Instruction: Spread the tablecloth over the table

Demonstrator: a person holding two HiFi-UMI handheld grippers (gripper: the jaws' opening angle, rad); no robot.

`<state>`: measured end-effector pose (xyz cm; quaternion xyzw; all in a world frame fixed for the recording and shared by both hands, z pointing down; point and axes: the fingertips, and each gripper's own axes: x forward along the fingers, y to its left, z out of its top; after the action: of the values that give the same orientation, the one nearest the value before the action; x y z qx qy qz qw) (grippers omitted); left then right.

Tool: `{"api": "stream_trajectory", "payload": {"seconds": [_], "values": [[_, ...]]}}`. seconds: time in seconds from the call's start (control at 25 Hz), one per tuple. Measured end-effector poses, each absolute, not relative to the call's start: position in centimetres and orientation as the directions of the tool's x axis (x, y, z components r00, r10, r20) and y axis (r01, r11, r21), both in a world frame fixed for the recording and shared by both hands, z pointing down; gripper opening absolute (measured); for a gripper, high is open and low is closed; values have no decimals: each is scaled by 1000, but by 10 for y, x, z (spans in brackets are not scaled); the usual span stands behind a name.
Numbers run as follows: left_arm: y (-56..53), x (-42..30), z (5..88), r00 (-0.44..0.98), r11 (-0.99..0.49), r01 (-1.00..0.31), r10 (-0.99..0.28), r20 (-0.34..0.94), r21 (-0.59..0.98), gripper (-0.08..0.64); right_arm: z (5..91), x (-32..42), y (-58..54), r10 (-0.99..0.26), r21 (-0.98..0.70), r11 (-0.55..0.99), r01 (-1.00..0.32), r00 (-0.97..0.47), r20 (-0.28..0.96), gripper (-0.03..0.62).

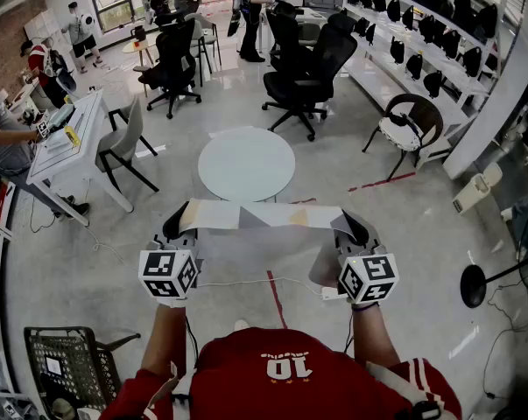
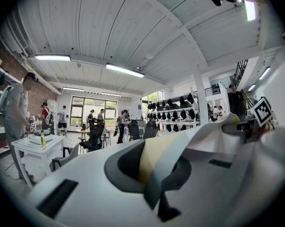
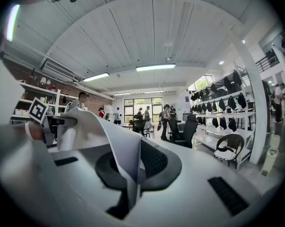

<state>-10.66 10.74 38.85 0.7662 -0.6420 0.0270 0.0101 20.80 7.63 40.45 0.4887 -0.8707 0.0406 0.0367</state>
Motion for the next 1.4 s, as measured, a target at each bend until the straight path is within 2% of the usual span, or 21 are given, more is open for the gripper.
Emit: {"api": "stream_trajectory", "payload": {"seconds": [0.84,1.4], "values": [[102,-123,389,185,-186,-983,-982,43,-10,13,403,191,67,-849,-57,516,-855,-519,97,17],[98,-163,400,228,-227,-974,-973,43,27,14,400,151,59,-871,-50,480,-876,-483,96,17]]}}
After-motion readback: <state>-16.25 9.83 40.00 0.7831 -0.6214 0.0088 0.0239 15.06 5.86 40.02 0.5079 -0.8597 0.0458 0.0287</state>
